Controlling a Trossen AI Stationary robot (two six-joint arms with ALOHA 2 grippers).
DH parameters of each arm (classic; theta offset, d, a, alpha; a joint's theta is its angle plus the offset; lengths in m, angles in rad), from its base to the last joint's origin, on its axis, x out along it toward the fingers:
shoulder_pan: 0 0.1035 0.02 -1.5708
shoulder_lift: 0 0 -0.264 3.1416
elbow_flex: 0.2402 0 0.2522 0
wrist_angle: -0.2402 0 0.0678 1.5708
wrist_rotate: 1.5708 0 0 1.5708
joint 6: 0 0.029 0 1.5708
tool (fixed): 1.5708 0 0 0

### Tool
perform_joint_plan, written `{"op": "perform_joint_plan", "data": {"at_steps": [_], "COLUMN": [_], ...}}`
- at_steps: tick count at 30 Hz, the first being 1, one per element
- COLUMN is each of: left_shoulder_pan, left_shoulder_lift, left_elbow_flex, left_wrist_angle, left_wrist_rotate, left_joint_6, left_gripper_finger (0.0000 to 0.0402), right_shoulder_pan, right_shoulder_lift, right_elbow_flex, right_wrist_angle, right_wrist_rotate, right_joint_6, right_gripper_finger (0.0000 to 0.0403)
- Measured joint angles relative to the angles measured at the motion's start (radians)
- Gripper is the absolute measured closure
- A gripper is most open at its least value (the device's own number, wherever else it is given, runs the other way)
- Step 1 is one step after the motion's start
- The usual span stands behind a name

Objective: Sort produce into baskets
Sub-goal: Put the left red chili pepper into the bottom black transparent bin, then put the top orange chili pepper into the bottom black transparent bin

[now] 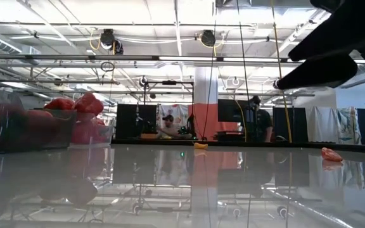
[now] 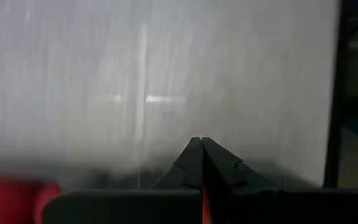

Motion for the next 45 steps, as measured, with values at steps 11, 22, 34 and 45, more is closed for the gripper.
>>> {"op": "perform_joint_plan", "data": {"at_steps": [11,22,34,45], "left_shoulder_pan": [-0.119,-0.112,-0.024,0.225], "left_shoulder_lift": [-0.001,-0.001,0.000,-0.002], "left_elbow_flex": [-0.222,-0.262,-0.153,0.030], "left_wrist_angle": [-0.004,-0.009,-0.029,0.059], "left_wrist_rotate": [-0.026,0.049,0.148,-0.197], "left_joint_6": [-0.416,-0.545,-0.344,0.168], "left_gripper_finger": [0.0396,0.0344,0.0253,0.0278], "right_shoulder_pan": [-0.002,-0.027,-0.031,-0.079], "right_shoulder_lift": [0.000,0.000,0.000,0.000], "right_elbow_flex": [0.000,0.000,0.000,0.000], "right_wrist_angle": [0.076,0.096,0.096,0.095], "right_wrist_rotate": [0.000,0.000,-0.026,-0.027], "right_joint_6": [-0.066,-0.081,-0.102,-0.136], "right_gripper_finger": [0.0019,0.0019,0.0019,0.0019]}}
